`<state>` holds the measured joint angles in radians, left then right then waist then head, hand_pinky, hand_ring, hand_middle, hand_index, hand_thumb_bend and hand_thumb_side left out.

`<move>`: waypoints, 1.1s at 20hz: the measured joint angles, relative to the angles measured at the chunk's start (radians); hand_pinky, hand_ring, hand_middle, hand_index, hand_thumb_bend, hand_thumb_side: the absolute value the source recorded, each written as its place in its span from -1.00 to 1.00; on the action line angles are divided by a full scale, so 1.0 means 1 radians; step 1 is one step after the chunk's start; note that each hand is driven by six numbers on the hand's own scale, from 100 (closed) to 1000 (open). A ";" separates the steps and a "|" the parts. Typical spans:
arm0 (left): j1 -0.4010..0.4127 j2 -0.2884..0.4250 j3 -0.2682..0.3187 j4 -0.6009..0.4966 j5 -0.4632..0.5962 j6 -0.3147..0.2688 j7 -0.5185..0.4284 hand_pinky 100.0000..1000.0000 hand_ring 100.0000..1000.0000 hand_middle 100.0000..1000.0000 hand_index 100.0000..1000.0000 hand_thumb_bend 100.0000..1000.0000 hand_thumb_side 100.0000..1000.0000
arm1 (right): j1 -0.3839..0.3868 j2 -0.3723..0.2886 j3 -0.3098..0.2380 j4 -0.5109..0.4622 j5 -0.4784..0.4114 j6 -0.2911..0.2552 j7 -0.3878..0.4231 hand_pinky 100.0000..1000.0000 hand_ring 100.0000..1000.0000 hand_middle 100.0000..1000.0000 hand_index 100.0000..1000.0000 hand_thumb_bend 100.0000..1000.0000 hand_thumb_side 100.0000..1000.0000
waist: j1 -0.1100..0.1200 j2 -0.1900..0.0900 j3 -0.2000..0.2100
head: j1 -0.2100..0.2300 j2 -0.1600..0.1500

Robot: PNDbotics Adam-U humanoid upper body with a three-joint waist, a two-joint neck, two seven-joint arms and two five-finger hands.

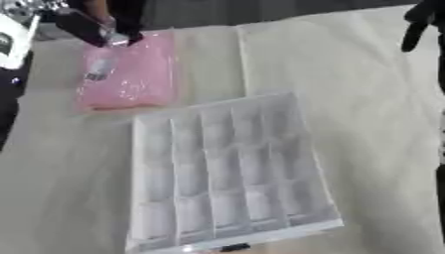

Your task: Pick up objects on the table and place them in the box.

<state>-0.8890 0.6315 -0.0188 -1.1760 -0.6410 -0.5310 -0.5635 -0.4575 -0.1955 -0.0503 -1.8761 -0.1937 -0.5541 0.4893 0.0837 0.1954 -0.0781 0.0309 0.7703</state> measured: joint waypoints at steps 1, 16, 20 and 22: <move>0.004 0.002 0.000 0.001 -0.021 0.010 -0.010 0.60 0.67 0.79 0.91 -0.28 -0.17 | 0.000 0.000 0.000 0.000 0.000 0.000 0.000 -0.49 0.10 0.56 0.08 -1.00 0.16 | 0.000 0.000 0.000 | 0.000 0.000; 0.038 0.010 0.000 0.076 -0.249 0.166 -0.166 0.56 0.70 0.84 0.92 0.31 0.01 | 0.000 -0.001 0.000 0.000 0.000 -0.004 0.003 -0.49 0.10 0.56 0.08 -1.00 0.16 | 0.001 0.004 -0.001 | -0.005 0.000; 0.048 0.010 0.000 0.105 -0.265 0.171 -0.172 0.52 0.66 0.83 0.91 0.17 0.09 | -0.001 -0.001 0.000 0.000 0.000 -0.004 0.003 -0.49 0.10 0.56 0.08 -1.00 0.16 | 0.002 0.005 -0.001 | -0.006 0.000; 0.053 0.010 0.000 0.116 -0.267 0.171 -0.173 0.50 0.66 0.82 0.91 0.14 0.13 | -0.001 -0.001 0.000 0.000 0.000 -0.004 0.004 -0.49 0.10 0.56 0.08 -1.00 0.16 | 0.003 0.007 -0.001 | -0.006 0.000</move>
<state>-0.8358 0.6419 -0.0189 -1.0597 -0.9077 -0.3604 -0.7368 -0.4582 -0.1967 -0.0504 -1.8759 -0.1937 -0.5580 0.4931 0.0865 0.2024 -0.0795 0.0252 0.7703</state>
